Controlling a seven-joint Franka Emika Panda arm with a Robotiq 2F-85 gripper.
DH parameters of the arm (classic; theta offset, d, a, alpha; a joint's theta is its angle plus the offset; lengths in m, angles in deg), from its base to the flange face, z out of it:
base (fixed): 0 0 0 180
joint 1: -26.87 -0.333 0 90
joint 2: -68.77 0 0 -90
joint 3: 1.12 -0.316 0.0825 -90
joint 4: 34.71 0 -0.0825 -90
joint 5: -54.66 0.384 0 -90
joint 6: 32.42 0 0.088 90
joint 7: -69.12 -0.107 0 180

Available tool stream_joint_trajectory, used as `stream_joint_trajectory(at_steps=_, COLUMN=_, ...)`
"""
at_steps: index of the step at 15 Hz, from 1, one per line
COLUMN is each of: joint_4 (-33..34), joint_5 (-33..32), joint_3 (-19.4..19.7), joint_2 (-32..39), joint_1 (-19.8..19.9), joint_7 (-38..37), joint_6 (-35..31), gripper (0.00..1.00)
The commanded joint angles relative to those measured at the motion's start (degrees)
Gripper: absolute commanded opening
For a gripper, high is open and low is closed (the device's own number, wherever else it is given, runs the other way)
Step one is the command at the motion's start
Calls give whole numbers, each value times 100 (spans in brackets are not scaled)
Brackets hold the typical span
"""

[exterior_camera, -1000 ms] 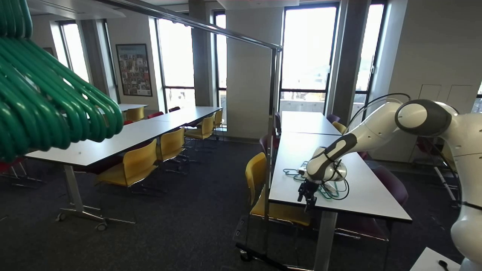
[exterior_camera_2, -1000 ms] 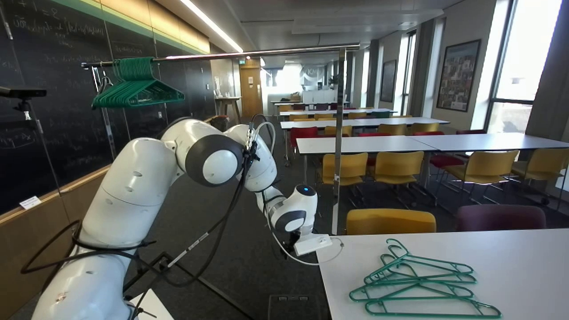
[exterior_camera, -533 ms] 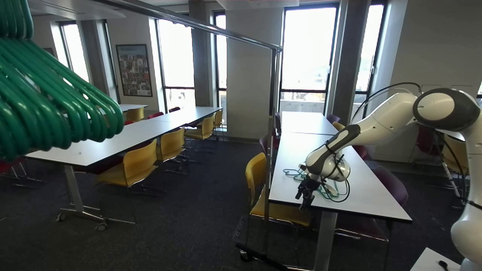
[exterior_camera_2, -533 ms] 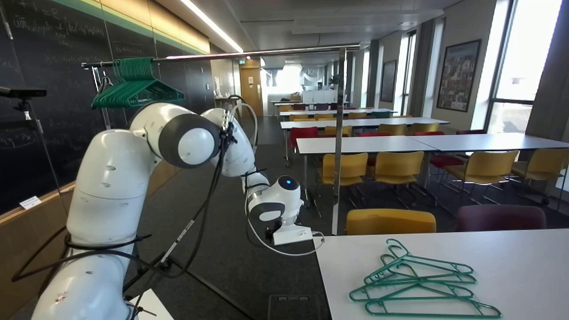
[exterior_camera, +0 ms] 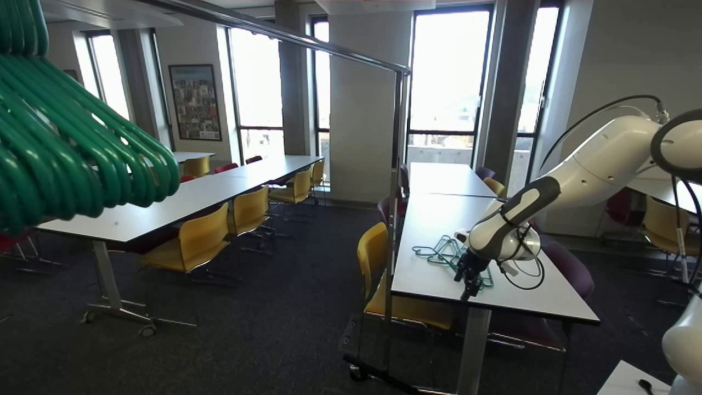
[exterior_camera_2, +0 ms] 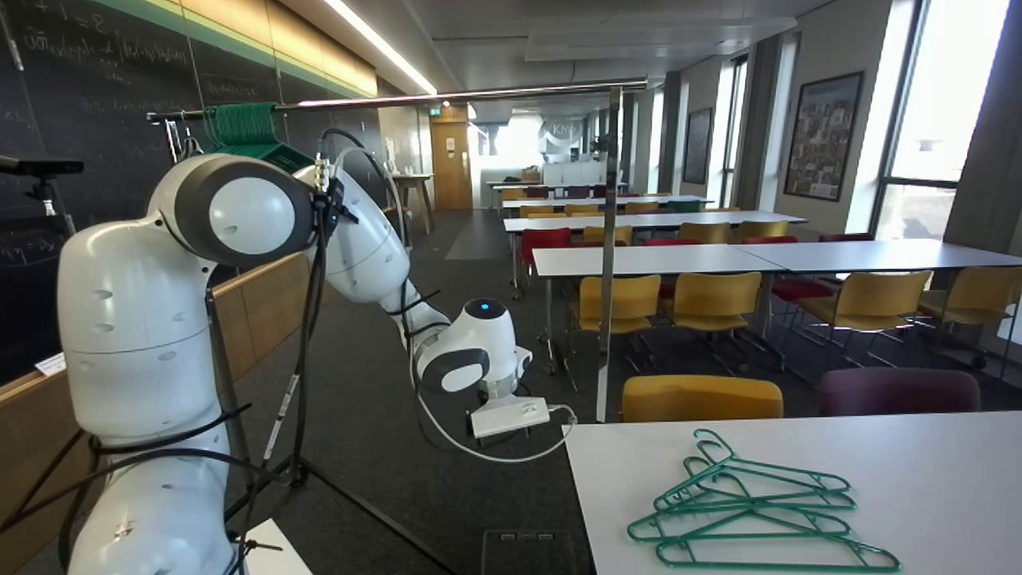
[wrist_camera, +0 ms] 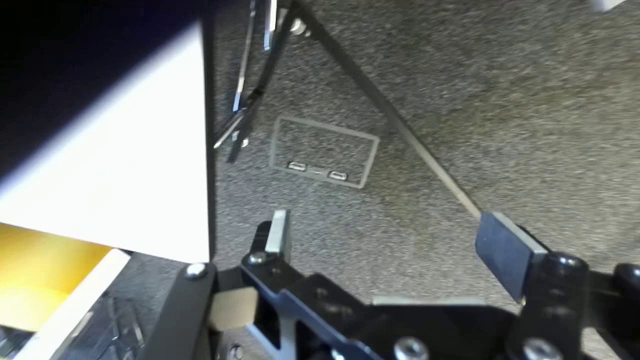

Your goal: Put one green hanger on the table

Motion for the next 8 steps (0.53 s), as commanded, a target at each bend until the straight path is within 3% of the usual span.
stream_joint_trajectory(at_steps=1, joint_4=-75, joint_5=74, joint_3=21, joint_2=-584, joint_1=-53, joint_7=131, joint_6=1598, gripper=100)
stream_joint_trajectory(at_steps=2, joint_4=-49, joint_5=60, joint_3=666, joint_2=-661, joint_1=-721, joint_7=104, joint_6=1936, gripper=100)
stream_joint_trajectory(at_steps=4, joint_4=-13, joint_5=-169, joint_3=915, joint_2=-745, joint_1=-1006, joint_7=-140, joint_6=2367, gripper=100)
stream_joint_trajectory(at_steps=8, joint_4=29, joint_5=-204, joint_3=1254, joint_2=-556, joint_1=-1418, joint_7=-154, joint_6=2167, gripper=100)
